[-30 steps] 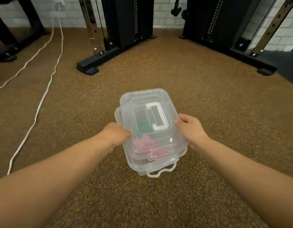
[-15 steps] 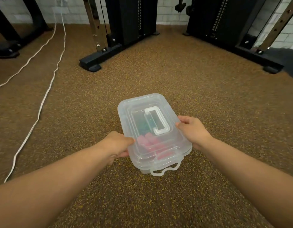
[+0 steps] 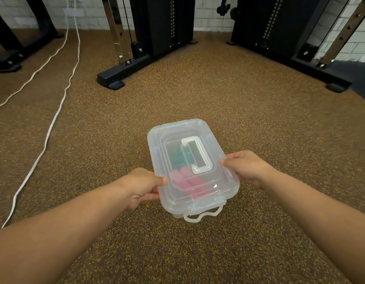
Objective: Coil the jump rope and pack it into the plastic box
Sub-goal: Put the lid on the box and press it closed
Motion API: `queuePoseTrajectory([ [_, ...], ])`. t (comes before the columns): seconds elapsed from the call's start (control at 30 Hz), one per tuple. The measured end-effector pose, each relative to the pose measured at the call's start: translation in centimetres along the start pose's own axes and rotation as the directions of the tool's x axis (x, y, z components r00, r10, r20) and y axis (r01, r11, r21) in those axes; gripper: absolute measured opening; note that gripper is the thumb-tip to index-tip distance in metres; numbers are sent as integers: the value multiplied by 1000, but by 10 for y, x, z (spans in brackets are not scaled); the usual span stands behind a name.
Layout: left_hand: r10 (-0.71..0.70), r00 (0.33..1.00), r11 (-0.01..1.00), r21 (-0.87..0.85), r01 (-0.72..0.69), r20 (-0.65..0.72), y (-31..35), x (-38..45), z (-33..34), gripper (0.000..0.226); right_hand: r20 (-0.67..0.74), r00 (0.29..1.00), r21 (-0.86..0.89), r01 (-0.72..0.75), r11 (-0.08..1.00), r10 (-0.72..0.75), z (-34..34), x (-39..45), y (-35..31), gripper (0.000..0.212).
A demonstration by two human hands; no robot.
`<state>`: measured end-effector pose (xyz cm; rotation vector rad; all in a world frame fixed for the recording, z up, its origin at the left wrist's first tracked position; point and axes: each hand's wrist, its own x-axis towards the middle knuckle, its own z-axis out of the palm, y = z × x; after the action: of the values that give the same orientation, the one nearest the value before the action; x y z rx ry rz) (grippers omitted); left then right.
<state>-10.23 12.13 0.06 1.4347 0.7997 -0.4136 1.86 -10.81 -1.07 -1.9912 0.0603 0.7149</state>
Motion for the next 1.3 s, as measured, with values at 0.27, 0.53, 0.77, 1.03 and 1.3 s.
queuePoseTrajectory([
  [0.27, 40, 999, 999, 27, -40, -9, 5, 6, 0, 21, 11, 1000, 76, 19, 997, -19, -2, -10, 12, 14],
  [0.53, 79, 996, 996, 52, -76, -41, 16, 14, -3, 28, 9, 1000, 166, 5, 986, -6, 5, -23, 20, 10],
  [0.77, 58, 998, 997, 51, -56, -36, 18, 13, -3, 28, -19, 1000, 158, 24, 987, -22, 7, -26, 20, 15],
  [1.03, 119, 990, 978, 182, -105, -72, 13, 13, 2, 50, -27, 1000, 204, 18, 979, -13, 4, -32, 22, 21],
  [1.3, 605, 612, -154, 829, -537, 509, -16, -22, 27, 73, 203, 955, 282, -267, 922, 215, 31, -59, 57, 71],
])
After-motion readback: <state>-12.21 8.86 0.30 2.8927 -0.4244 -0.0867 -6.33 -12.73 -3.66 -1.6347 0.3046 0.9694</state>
